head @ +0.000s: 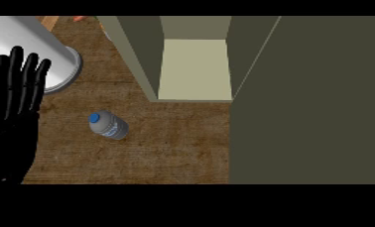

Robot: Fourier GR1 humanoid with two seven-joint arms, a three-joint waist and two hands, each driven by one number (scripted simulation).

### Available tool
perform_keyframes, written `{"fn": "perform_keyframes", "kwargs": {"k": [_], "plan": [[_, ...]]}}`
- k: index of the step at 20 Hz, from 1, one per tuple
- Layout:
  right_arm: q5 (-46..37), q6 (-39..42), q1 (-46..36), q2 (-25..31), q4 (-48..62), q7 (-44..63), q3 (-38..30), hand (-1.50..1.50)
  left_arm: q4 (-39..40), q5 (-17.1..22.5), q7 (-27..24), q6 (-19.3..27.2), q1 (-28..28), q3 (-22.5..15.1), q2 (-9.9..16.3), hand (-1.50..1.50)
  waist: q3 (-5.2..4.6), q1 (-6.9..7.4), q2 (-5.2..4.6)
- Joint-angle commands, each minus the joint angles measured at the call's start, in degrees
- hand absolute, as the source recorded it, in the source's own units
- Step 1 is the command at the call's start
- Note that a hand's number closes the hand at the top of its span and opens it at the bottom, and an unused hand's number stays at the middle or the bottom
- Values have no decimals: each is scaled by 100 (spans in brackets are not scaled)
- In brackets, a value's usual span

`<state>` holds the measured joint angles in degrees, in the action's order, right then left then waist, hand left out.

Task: Pick up the bottled water, place it into the cabinet and close the cabinet

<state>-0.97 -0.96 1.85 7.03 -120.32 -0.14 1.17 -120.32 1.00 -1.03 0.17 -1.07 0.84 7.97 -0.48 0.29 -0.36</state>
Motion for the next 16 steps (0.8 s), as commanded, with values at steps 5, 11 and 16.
{"fn": "perform_keyframes", "kwargs": {"k": [5,11,16], "plan": [[207,61,499,-59,-321,83,-54,-150,-360,1704,-126,-1979,309,-703,536,-150,41,-123,82],[1204,629,1177,-107,-963,804,526,-150,-610,3430,980,-2778,1515,-1160,1029,-150,45,-25,92],[1697,743,1907,67,-2165,1268,430,-150,-1654,4407,1315,-2991,2517,-637,1707,-150,47,-8,82]]}}
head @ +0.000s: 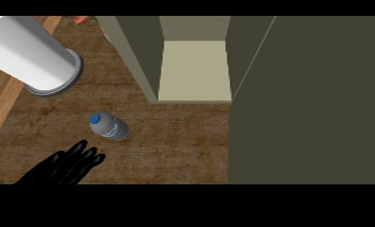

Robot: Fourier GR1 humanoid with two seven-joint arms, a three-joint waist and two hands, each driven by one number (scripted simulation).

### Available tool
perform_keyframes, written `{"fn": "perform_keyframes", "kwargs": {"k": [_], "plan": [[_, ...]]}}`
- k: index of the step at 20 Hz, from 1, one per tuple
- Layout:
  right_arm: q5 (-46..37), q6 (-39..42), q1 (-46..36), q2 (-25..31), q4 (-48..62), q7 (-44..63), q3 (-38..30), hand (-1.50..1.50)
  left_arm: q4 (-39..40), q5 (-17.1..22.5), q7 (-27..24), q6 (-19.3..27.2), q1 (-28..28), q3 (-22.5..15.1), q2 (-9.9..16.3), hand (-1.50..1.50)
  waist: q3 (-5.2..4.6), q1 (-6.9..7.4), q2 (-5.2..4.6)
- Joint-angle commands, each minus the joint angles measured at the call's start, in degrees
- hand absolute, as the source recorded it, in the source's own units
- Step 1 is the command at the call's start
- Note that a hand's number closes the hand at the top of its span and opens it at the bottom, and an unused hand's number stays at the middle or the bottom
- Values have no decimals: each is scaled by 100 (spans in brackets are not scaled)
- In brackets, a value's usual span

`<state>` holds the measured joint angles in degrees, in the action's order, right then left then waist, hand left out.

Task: Pick up the bottled water, place it into the cabinet and close the cabinet

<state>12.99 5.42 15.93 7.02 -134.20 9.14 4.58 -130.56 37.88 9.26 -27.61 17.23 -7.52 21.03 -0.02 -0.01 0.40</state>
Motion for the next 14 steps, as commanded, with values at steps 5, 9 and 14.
{"fn": "perform_keyframes", "kwargs": {"k": [5,9,14], "plan": [[616,59,567,136,-1050,609,-321,-150,-956,1880,562,-291,922,1088,987,-150,3,33,-10],[898,235,831,214,-1257,678,-504,-150,-1097,1660,427,-489,1307,1003,806,-150,2,48,5],[813,421,979,135,-1001,360,-590,-150,-1149,2135,255,-856,1748,1732,1088,-150,4,87,10]]}}
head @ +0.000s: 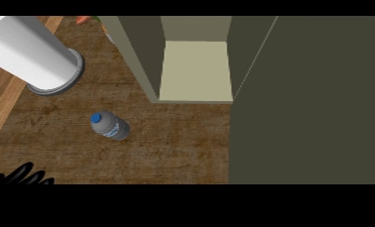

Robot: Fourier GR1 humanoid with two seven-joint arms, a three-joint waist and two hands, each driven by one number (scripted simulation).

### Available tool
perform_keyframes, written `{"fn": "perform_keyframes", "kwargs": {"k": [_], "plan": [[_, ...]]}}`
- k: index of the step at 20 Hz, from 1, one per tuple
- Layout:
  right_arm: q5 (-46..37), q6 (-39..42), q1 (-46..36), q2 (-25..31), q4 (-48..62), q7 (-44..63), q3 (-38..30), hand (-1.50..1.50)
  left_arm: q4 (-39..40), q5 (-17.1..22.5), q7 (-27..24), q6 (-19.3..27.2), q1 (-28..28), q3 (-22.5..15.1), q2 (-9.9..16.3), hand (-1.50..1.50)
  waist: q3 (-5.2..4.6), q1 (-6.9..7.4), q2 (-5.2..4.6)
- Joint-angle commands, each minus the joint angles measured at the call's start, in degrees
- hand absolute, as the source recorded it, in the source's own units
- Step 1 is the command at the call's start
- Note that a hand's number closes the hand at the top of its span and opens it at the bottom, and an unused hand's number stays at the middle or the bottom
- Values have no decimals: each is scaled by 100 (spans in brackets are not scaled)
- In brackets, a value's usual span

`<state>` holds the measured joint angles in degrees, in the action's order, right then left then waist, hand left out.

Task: Pick up the bottled water, place it into the cabinet and close the cabinet

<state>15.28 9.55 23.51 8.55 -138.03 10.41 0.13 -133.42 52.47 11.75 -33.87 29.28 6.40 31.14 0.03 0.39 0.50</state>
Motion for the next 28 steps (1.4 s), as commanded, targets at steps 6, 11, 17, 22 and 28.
{"fn": "perform_keyframes", "kwargs": {"k": [6,11,17,22,28], "plan": [[680,56,513,-85,-1039,393,-33,-150,-845,1192,-40,-212,801,798,372,-150,0,16,8],[1052,353,832,-11,-1178,274,-256,-150,-584,906,-130,-216,763,769,163,-150,0,-66,7],[1249,416,970,-11,-1219,273,-487,-150,-119,1160,-179,-96,576,1355,226,-150,-2,-102,-8],[1355,420,806,43,-1223,385,-648,-150,686,723,-110,-129,125,1331,131,-150,-9,-141,-26],[1185,686,1245,-138,-1263,12,-513,-150,1089,-259,2,-115,-357,829,-192,-150,-9,-215,-19]]}}
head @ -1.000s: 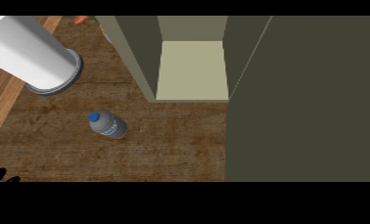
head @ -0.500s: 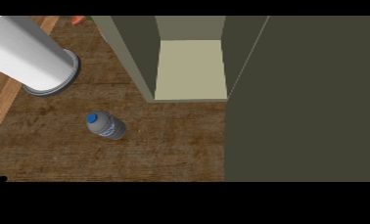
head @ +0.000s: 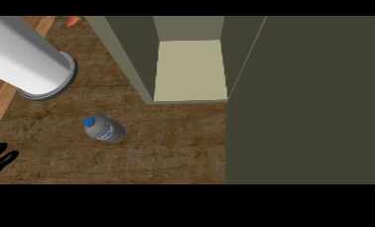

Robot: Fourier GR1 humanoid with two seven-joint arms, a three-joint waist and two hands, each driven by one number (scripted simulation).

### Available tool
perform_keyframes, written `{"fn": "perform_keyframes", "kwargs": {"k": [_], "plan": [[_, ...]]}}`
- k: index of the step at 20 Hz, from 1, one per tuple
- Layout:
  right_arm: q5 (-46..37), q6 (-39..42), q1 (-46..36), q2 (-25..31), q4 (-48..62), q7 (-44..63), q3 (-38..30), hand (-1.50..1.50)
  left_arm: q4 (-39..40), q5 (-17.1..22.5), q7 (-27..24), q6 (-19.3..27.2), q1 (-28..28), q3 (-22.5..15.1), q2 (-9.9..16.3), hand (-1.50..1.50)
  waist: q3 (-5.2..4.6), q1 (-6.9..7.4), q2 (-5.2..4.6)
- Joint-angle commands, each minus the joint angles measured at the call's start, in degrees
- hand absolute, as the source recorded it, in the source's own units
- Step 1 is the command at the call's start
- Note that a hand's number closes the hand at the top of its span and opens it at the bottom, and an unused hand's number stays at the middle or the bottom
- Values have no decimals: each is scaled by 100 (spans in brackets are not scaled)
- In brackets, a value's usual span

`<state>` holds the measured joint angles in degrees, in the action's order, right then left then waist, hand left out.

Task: Pick up the bottled water, place it into the cabinet and close the cabinet

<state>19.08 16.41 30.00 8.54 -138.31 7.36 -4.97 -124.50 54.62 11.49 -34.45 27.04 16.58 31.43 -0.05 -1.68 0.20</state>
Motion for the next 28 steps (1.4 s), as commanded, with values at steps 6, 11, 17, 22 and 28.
{"fn": "perform_keyframes", "kwargs": {"k": [6,11,17,22,28], "plan": [[1206,210,541,96,-1070,275,-307,-150,1280,-1528,-305,-318,-983,-452,-609,-150,-7,-39,-11],[885,322,776,-76,-1020,-2,-71,-150,2329,-2567,-872,-612,-1852,-508,-849,-150,-9,-63,-16],[1069,312,857,-33,-1152,51,-87,-150,3450,-3298,-1343,-661,-2511,-608,-1048,-150,-13,-54,-27],[1134,581,1021,88,-1011,-286,-311,-150,4404,-4021,-1842,-410,-3109,-544,-1180,-150,-10,-73,-30],[1362,423,891,139,-961,-178,-452,-150,5298,-4954,-2558,-173,-3295,-970,-1583,-150,-13,-14,-41]]}}
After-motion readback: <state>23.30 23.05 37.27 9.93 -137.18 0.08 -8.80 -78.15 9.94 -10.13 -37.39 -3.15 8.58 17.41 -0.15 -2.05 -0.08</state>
